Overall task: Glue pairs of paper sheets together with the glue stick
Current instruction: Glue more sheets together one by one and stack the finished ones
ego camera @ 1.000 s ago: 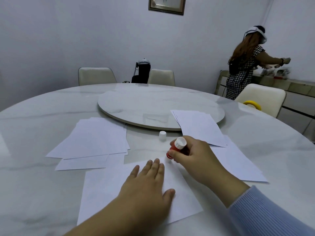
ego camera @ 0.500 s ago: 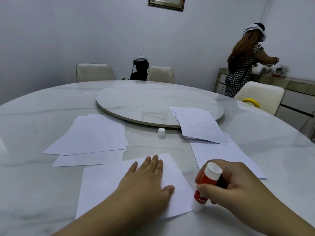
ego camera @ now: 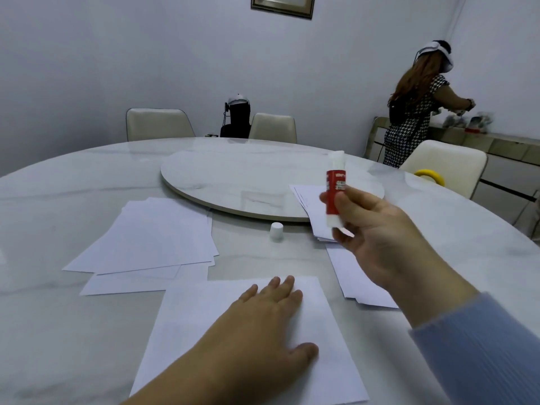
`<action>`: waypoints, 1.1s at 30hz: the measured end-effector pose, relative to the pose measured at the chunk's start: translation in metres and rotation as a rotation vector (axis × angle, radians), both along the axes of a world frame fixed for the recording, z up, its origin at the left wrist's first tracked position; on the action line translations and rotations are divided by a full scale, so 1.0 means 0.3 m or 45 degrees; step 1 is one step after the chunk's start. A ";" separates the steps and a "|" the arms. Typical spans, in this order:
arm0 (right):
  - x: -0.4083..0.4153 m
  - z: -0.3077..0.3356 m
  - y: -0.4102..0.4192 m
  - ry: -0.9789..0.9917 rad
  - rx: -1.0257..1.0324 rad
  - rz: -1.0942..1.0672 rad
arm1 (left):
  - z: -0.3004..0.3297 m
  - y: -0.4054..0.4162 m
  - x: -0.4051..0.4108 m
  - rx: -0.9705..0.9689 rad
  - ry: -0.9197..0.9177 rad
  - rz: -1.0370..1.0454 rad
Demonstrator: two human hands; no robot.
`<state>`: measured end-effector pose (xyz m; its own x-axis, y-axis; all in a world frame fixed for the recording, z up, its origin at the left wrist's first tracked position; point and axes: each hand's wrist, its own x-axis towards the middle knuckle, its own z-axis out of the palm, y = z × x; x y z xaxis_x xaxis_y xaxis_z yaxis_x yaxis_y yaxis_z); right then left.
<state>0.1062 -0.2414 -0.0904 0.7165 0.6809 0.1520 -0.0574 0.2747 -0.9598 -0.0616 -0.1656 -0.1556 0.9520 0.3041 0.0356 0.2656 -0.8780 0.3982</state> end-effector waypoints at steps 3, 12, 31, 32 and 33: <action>0.048 -0.043 0.118 -0.374 -0.258 -0.224 | -0.005 0.010 -0.002 0.028 -0.022 -0.025; 0.134 -0.158 0.266 -0.965 -0.824 -0.514 | -0.011 0.019 0.016 0.072 0.056 -0.053; 0.108 -0.175 -0.331 -1.668 -1.277 -0.170 | -0.023 -0.002 0.031 0.216 0.017 -0.027; 0.104 -0.184 -0.337 -1.641 -1.223 -0.259 | -0.020 -0.003 0.033 0.217 0.007 -0.028; 0.104 -0.192 -0.341 -1.592 -1.145 -0.347 | -0.014 -0.003 0.034 0.202 -0.020 -0.025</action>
